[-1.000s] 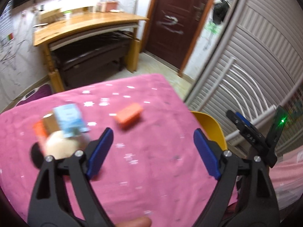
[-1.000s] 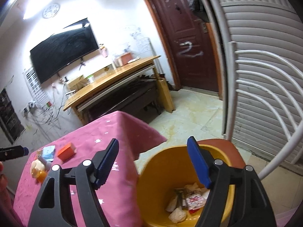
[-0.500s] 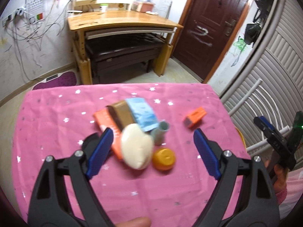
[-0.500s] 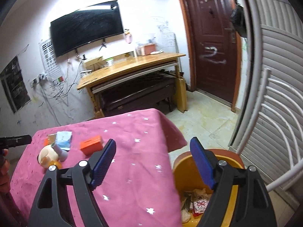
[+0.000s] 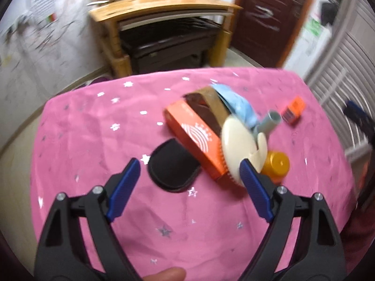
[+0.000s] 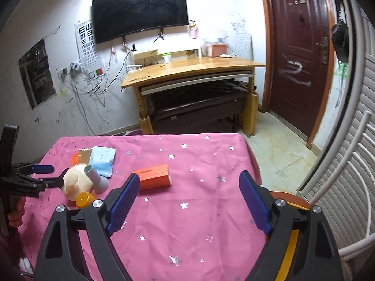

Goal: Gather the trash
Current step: 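Move the left gripper back to the table and grasp the black pad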

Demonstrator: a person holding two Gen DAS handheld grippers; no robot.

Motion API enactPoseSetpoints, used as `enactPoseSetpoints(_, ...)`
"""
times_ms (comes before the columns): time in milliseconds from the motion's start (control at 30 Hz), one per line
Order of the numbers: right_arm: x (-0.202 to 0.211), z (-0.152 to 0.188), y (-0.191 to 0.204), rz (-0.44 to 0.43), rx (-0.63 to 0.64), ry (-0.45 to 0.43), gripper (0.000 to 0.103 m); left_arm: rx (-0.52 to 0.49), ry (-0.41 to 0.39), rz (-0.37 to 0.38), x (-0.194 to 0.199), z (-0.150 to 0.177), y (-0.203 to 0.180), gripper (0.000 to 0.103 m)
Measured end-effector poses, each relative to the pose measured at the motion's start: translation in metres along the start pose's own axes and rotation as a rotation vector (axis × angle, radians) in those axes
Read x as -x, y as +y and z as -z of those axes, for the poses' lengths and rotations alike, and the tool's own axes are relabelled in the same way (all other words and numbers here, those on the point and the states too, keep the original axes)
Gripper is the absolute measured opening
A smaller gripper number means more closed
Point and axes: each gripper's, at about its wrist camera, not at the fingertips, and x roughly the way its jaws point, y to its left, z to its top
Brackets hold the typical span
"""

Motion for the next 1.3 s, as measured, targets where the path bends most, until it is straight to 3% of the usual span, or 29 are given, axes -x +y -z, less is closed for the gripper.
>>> enactPoseSetpoints(400,-0.02,-0.001,0.004,-0.008,0.019,0.04,0.081,-0.154,0.028,0.008,-0.008,0.004,0.011,0.085)
enactPoseSetpoints(467,-0.022,-0.002,0.004,-0.011,0.02,0.046,0.081,-0.18,0.029,0.0,-0.012,0.002,0.008,0.079)
enactPoseSetpoints(733,-0.031,-0.001,0.005,-0.01,0.025,0.064,0.081,-0.221,0.046,0.049,-0.032,-0.01,0.01,0.073)
enactPoseSetpoints(800,-0.032,-0.002,0.004,-0.009,0.023,0.065,0.081,-0.218,0.037,0.049,-0.031,-0.011,0.011,0.067)
enactPoseSetpoints(867,-0.034,-0.003,0.003,-0.008,0.022,0.068,0.081,-0.214,0.029,0.048,-0.029,-0.01,0.012,0.051)
enactPoseSetpoints(1033,-0.045,-0.004,0.008,-0.017,0.042,0.092,0.081,-0.237,0.004,0.007,-0.021,-0.001,0.006,0.039)
enactPoseSetpoints(1300,-0.075,-0.005,0.026,-0.058,0.11,0.17,0.081,-0.196,-0.042,-0.034,0.007,0.015,0.01,0.039)
